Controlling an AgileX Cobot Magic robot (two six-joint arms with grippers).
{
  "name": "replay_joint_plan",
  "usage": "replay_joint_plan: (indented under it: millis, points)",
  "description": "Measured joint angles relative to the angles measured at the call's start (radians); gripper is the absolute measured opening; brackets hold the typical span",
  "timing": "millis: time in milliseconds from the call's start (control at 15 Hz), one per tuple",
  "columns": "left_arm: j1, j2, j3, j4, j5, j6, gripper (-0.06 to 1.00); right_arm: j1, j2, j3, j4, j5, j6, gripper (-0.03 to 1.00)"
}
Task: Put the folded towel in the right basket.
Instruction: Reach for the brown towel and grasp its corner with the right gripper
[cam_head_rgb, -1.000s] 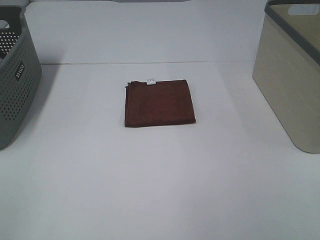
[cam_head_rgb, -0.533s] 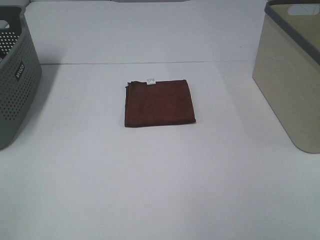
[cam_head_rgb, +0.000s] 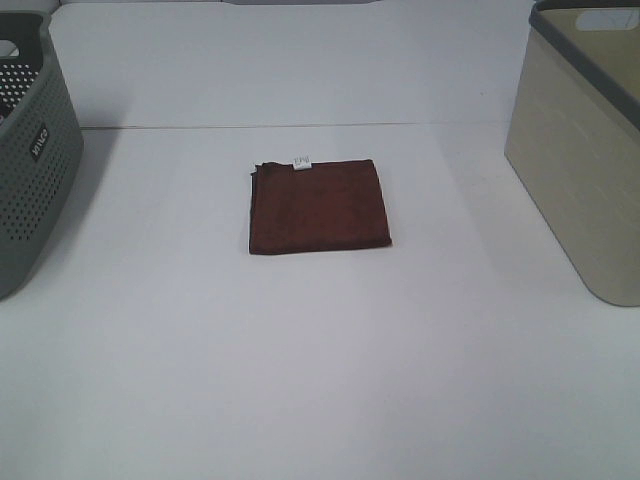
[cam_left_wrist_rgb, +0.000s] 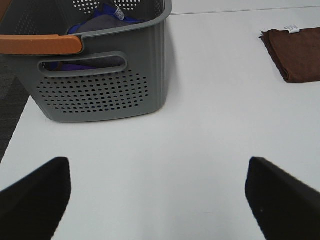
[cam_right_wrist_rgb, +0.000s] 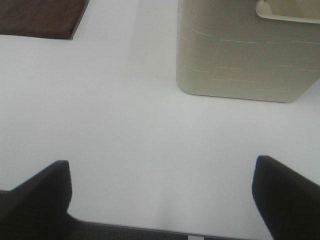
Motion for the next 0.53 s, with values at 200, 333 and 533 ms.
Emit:
replay_joint_plan:
  millis: [200, 333, 533]
  points:
    - [0.000, 0.000, 0.000, 0.000, 0.000, 0.000, 0.88, 0.000, 0.000, 0.000, 0.000, -0.002, 0.000, 0.94]
    - [0.000, 0.000, 0.000, 0.000, 0.000, 0.000, 0.88, 0.000, 0.014, -0.010, 0.000, -0.035, 0.000, 0.94]
    - [0.000, 0.000, 0.000, 0.000, 0.000, 0.000, 0.88, 0.000, 0.194, -0.064, 0.035, -0.105, -0.001, 0.93]
